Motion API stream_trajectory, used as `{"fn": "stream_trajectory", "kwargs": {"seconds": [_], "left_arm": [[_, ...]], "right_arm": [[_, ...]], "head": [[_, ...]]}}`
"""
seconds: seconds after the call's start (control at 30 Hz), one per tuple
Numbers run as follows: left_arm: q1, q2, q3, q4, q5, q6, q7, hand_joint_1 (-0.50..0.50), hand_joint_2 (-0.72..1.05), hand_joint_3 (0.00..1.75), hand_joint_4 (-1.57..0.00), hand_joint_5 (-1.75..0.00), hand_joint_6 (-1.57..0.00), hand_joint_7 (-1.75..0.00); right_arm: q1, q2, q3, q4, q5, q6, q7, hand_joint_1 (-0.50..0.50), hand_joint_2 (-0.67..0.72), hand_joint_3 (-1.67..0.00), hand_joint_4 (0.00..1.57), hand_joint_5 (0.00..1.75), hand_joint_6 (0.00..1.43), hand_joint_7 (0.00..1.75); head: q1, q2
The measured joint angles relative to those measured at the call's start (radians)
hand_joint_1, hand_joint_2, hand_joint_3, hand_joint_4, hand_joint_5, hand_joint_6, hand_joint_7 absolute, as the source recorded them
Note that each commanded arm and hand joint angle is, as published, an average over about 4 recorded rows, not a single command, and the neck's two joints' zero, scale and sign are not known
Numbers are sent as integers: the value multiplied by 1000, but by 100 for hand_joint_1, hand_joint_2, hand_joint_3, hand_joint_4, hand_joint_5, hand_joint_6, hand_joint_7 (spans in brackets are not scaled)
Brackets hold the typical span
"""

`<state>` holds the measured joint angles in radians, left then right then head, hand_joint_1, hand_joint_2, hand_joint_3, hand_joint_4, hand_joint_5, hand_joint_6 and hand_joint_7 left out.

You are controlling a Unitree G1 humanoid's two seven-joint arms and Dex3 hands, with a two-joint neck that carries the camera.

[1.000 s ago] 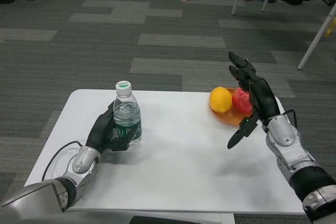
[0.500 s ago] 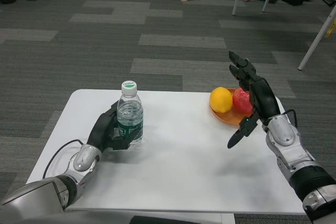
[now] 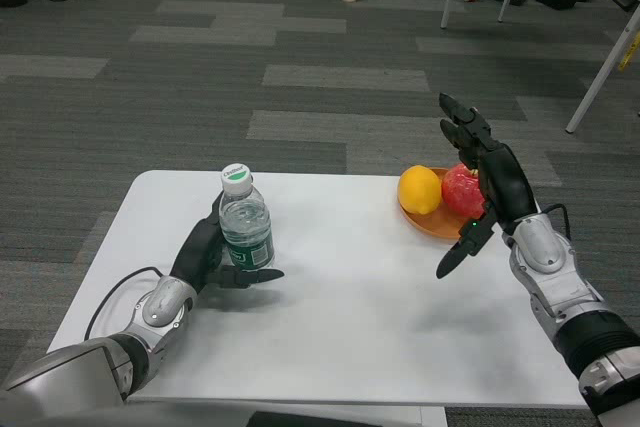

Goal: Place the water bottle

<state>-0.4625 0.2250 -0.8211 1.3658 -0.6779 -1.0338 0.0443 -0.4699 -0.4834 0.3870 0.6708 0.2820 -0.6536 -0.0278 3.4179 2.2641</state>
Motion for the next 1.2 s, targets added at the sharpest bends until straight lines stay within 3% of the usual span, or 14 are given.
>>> {"fn": "stream_trajectory", "kwargs": {"seconds": [0.2,0.37,0.47,0.67,0.8,0.93,1.2], "left_arm": [[0,-5,1,4,-3,0,0,-50,-4,0,0,-167,0,-7],[0,-6,7,4,-20,1,-13,-50,-30,9,0,-164,0,-7],[0,-7,11,4,-42,3,-27,-50,-37,9,0,-164,0,-7],[12,-8,28,-1,-88,4,-44,-50,-39,9,0,-164,0,-7],[34,-3,83,-20,-99,0,-49,-50,-46,9,0,-164,0,-7],[68,1,143,-56,-99,-16,-57,-50,-37,9,0,-164,0,-7],[118,4,269,-87,-98,-59,-61,-50,-37,7,0,-175,0,-7]], "right_arm": [[-9,-2,2,2,0,0,0,-50,53,-16,0,0,0,7],[-10,-2,3,5,0,0,0,-50,53,-14,0,0,0,7],[-10,-2,4,5,0,0,0,-50,53,-12,0,0,0,7],[-10,-2,6,8,0,0,0,-50,53,-8,0,0,0,7],[-10,-2,6,10,0,0,0,-50,53,-8,0,0,0,7],[-11,-2,6,11,0,0,0,-50,53,-16,0,0,0,7],[-12,-5,6,12,0,0,0,-50,53,-12,0,0,0,7]], "head": [[3,0],[4,-1],[3,-2],[8,0],[10,3],[11,4],[12,2]]}}
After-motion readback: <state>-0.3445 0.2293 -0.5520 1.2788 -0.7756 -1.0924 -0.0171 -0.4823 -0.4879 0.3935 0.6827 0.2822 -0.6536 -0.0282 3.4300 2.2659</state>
